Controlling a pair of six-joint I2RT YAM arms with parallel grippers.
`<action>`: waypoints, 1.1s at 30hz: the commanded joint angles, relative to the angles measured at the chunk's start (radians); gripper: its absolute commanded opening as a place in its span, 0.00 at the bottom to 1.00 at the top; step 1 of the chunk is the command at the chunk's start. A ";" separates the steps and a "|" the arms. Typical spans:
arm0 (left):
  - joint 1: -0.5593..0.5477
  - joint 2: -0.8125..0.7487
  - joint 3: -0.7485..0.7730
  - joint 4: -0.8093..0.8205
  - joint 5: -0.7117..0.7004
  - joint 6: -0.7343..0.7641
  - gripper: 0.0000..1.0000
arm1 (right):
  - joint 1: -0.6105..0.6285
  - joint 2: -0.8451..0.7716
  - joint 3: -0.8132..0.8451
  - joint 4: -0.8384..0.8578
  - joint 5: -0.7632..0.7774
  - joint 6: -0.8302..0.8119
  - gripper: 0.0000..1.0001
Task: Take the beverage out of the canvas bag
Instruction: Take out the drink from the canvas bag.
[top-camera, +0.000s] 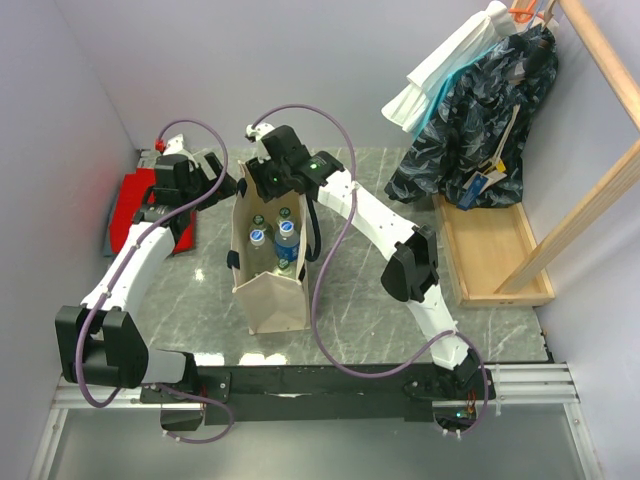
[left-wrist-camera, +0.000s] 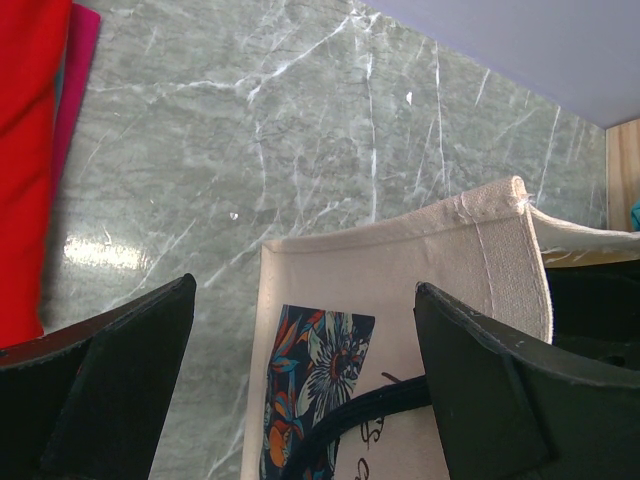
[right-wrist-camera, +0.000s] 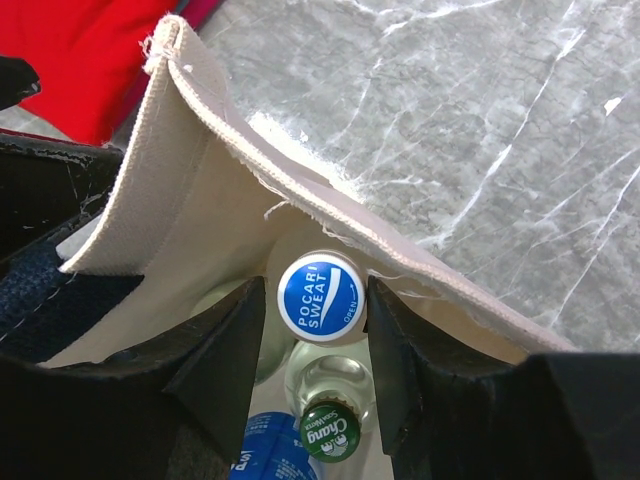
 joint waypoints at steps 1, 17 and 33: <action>-0.006 0.007 0.009 0.023 0.008 0.003 0.96 | -0.003 -0.005 0.008 0.030 0.002 0.013 0.52; -0.006 0.005 0.013 0.018 0.011 0.008 0.96 | -0.005 0.004 -0.001 0.069 -0.005 0.027 0.43; -0.006 0.008 0.011 0.020 0.014 0.008 0.96 | -0.003 0.012 -0.004 0.066 -0.010 0.027 0.46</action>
